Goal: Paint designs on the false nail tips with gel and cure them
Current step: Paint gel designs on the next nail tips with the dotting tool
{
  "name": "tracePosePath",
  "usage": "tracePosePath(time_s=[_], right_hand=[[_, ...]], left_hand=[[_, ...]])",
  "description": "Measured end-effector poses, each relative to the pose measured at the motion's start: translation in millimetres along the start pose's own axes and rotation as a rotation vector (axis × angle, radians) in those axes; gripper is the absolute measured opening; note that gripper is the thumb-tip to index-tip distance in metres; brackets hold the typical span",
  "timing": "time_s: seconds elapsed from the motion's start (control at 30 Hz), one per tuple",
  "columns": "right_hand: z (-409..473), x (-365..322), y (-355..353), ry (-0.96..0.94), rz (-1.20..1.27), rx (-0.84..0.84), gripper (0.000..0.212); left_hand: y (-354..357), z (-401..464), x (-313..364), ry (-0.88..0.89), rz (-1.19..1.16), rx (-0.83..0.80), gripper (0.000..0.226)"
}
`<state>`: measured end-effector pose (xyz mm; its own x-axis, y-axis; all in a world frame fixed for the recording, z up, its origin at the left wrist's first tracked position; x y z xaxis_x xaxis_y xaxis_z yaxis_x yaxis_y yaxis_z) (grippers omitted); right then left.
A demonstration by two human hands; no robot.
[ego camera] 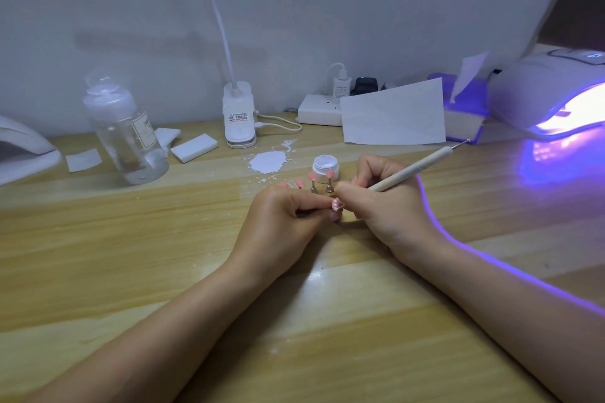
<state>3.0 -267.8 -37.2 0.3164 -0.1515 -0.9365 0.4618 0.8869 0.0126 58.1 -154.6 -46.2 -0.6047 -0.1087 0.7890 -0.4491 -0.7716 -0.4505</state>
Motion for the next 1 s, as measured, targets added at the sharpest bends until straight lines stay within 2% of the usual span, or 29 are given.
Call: tracePosePath(time_s=[0.37, 0.53, 0.63, 0.77, 0.9, 1.0], right_hand=[[-1, 1, -1, 0.003, -0.023, 0.021, 0.040], [-1, -6, -9, -0.051, -0.013, 0.215, 0.039], [0, -12, -12, -0.015, 0.022, 0.238, 0.036], [-1, -14, -17, 0.009, -0.062, 0.190, 0.048], [-2, -18, -18, -0.120, -0.220, 0.053, 0.028], [-4, -17, -15, -0.179, -0.301, -0.045, 0.025]], left_hand=[[-1, 0, 3, -0.008, -0.007, 0.008, 0.015], [-1, 0, 4, -0.037, -0.087, 0.030, 0.014], [-1, -1, 3, -0.063, -0.164, 0.030, 0.012], [-3, -3, 7, -0.066, -0.231, 0.023, 0.012], [-5, -3, 9, -0.056, -0.275, 0.029, 0.019], [-7, -4, 12, -0.020, -0.271, 0.028, 0.021]])
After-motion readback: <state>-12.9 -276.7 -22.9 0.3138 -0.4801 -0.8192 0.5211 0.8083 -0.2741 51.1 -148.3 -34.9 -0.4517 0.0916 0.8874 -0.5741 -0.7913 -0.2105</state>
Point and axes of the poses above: each hand's wrist, its own z-axis towards the middle knuckle, its own y-axis out of the palm, x = y × z, the point moved 3 cm from there along z, towards the middle knuckle, and after that the axes turned 4 degrees about -z, right-handed, at the moved point
